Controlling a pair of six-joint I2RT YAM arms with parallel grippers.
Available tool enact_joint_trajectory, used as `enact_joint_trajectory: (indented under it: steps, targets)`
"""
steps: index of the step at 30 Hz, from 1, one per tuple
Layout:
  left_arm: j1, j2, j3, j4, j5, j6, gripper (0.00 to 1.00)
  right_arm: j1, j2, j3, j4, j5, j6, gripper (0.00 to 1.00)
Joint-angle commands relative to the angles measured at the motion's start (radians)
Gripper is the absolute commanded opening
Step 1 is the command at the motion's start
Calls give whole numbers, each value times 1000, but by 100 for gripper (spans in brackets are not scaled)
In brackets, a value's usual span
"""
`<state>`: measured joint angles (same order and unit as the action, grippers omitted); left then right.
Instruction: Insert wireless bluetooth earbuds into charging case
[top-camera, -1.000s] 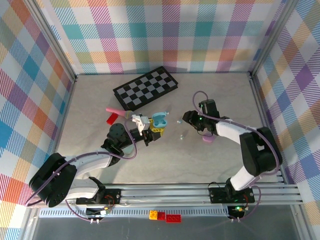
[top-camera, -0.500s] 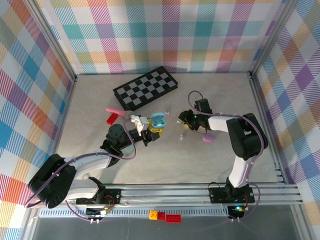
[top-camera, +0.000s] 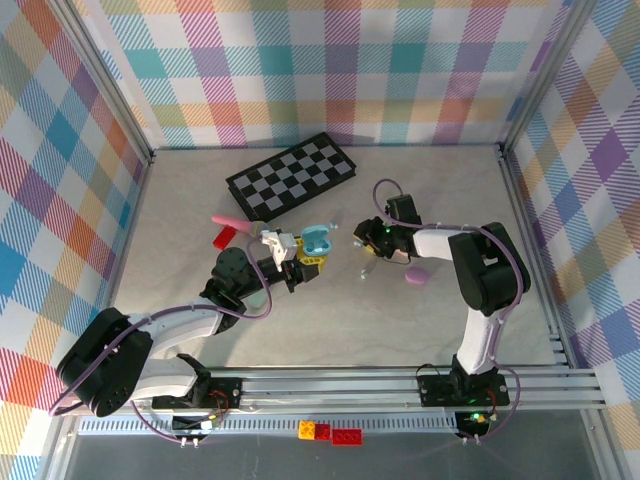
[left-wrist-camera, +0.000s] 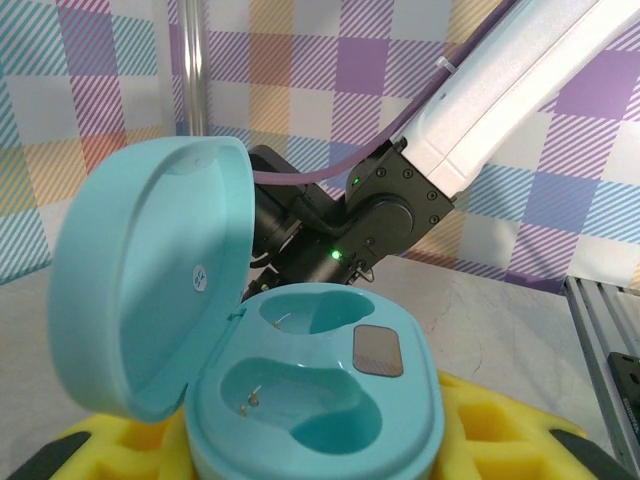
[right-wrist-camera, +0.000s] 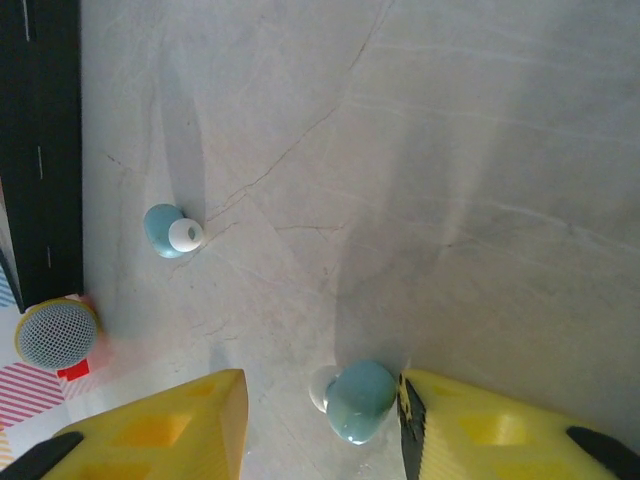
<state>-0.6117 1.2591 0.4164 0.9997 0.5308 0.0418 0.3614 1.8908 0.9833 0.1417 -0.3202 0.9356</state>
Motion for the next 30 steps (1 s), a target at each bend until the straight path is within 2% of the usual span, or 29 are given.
enact_joint_trajectory:
  steps: [1,9,16,30]
  targets:
    - [12,0,12,33,20,12,36,10,18,20,24,-35,3,41]
    - [12,8,14,31,26,13,36,11,21,24,45,-53,-3,35]
    - [12,13,14,28,29,13,36,14,39,44,44,-74,-13,35]
    - [12,14,15,16,29,23,37,36,83,120,-120,-48,-104,35]
